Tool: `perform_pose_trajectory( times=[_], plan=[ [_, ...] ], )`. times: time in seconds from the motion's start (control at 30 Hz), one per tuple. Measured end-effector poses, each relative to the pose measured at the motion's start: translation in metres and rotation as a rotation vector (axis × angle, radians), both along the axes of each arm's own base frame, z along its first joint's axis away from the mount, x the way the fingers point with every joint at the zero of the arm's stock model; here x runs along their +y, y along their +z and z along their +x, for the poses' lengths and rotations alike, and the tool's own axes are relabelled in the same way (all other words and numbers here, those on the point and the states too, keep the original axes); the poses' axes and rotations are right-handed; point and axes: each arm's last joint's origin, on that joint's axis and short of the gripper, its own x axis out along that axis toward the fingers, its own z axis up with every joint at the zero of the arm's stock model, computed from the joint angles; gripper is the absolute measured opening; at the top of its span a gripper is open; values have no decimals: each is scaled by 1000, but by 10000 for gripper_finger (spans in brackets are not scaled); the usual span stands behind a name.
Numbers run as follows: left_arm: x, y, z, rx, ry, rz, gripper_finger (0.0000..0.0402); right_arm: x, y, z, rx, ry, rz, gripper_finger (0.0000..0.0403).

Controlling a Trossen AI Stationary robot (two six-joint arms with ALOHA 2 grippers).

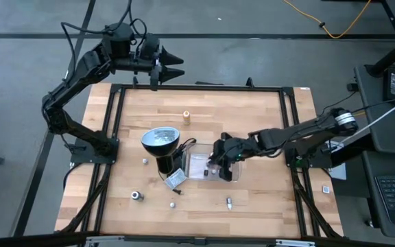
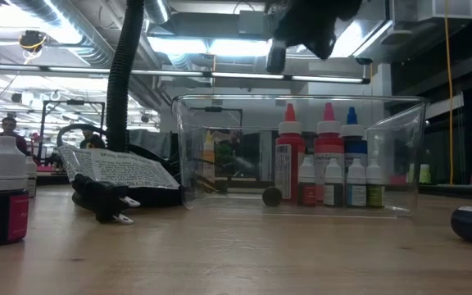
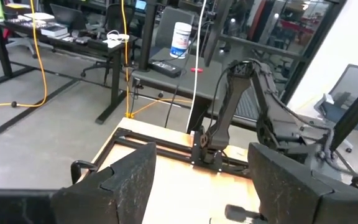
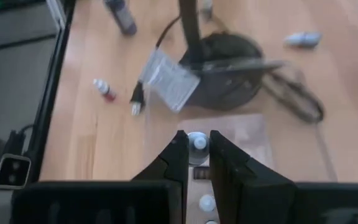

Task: Pick & Place food coloring
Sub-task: Put the small black food coloring bottle into the transparent bin

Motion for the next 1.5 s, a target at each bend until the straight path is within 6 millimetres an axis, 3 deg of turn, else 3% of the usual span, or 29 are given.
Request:
perform_pose_trajectory(
  times=[0.3, 0.7, 1.07, 1.3, 1.5],
  plan=[
    [0, -1, 0, 11, -1, -1, 244, 7, -34, 24, 42, 68, 15, 47],
    [-1, -4, -1, 39, -6, 6, 246, 10, -65, 38, 94, 74, -13, 47],
    [-1, -6, -1, 60, -11, 20, 246, 5, -60, 45, 76, 56, -57, 47],
    [-1, -6, -1, 60, -11, 20, 242, -2, -63, 55, 194, 114, -98, 47],
    [-1, -6, -2, 65, -13, 26, 246, -6, -54, 60, 190, 139, -88, 47]
  ],
)
